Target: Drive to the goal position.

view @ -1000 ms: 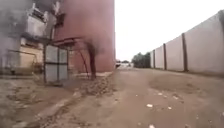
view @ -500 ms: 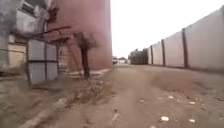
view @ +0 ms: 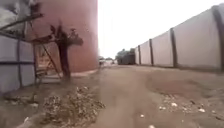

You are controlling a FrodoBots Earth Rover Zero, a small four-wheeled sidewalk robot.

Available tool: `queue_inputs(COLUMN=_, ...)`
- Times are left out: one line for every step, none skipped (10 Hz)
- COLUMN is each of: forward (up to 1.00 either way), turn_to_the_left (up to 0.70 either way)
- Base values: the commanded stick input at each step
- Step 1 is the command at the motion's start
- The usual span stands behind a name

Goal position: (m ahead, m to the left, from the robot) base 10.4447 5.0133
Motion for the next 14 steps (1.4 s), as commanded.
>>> queue_inputs(forward=1.0, turn_to_the_left=-0.27)
queue_inputs(forward=1.0, turn_to_the_left=-0.27)
queue_inputs(forward=1.0, turn_to_the_left=-0.27)
queue_inputs(forward=1.0, turn_to_the_left=0.0)
queue_inputs(forward=1.0, turn_to_the_left=0.0)
queue_inputs(forward=1.0, turn_to_the_left=0.0)
queue_inputs(forward=1.0, turn_to_the_left=0.0)
queue_inputs(forward=1.0, turn_to_the_left=0.0)
queue_inputs(forward=1.0, turn_to_the_left=0.0)
queue_inputs(forward=1.0, turn_to_the_left=0.0)
queue_inputs(forward=1.0, turn_to_the_left=0.07)
queue_inputs(forward=1.0, turn_to_the_left=0.25)
queue_inputs(forward=1.0, turn_to_the_left=0.27)
queue_inputs(forward=1.0, turn_to_the_left=0.27)
